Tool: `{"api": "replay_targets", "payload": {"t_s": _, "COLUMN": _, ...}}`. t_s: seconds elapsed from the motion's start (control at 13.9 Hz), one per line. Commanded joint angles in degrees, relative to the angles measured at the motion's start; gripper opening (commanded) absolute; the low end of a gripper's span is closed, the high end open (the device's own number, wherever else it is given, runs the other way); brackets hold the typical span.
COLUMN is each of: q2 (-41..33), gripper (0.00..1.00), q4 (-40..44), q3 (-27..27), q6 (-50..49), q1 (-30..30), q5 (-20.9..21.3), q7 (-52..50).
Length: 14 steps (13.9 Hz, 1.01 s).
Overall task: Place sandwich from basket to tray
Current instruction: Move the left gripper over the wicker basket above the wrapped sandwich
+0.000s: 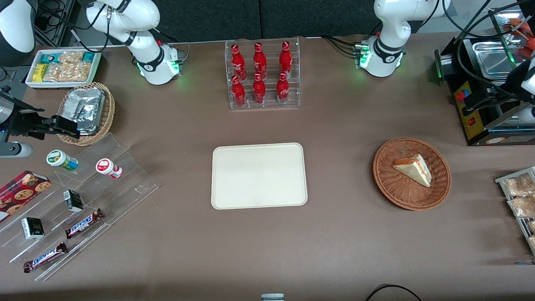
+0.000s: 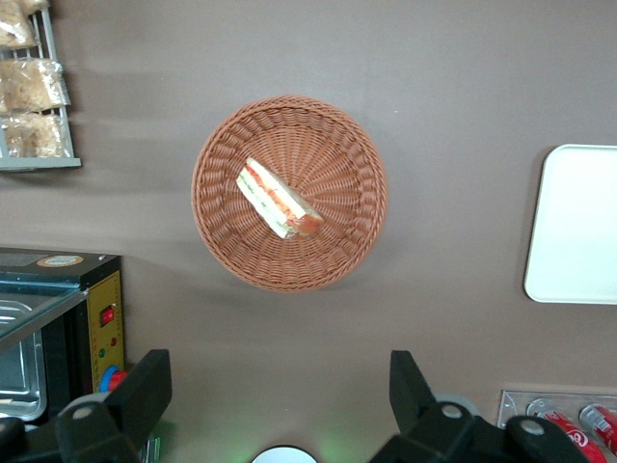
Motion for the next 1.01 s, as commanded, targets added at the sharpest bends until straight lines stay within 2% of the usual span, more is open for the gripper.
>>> {"api": "replay_targets", "payload": {"t_s": 0.0, "q2": 0.32, "gripper": 1.00, "q4": 0.88, "q3": -1.56, "q6": -0.60, "q1": 0.39, "q5": -0.37, "q7": 0.88}}
{"api": "replay_targets", "payload": {"t_s": 0.22, "q2": 0.75, "gripper": 1.00, "q4": 0.88, "q3": -1.83, "q6": -0.43, "q1": 0.74, "q5": 0.59, "q7": 0.61}}
{"api": "replay_targets", "payload": {"t_s": 0.58, "q2": 6.19, "gripper": 1.00, "q4": 0.27, "q3": 0.36, "q6": 1.06, "q1": 0.83, "q5": 3.41, "q7": -5.44}}
{"api": "replay_targets", "payload": {"t_s": 0.79, "q2": 8.57, "gripper": 1.00, "q4": -2.27, "q3": 2.12, "q6": 4.48, "q1": 0.83, "q5": 3.50, "q7": -7.98}}
{"api": "replay_targets", "payload": {"t_s": 0.93, "q2": 8.75, "gripper": 1.00, "q4": -6.82, "q3": 3.87, "q6": 10.87, "q1": 0.83, "q5": 3.41, "q7": -13.95}}
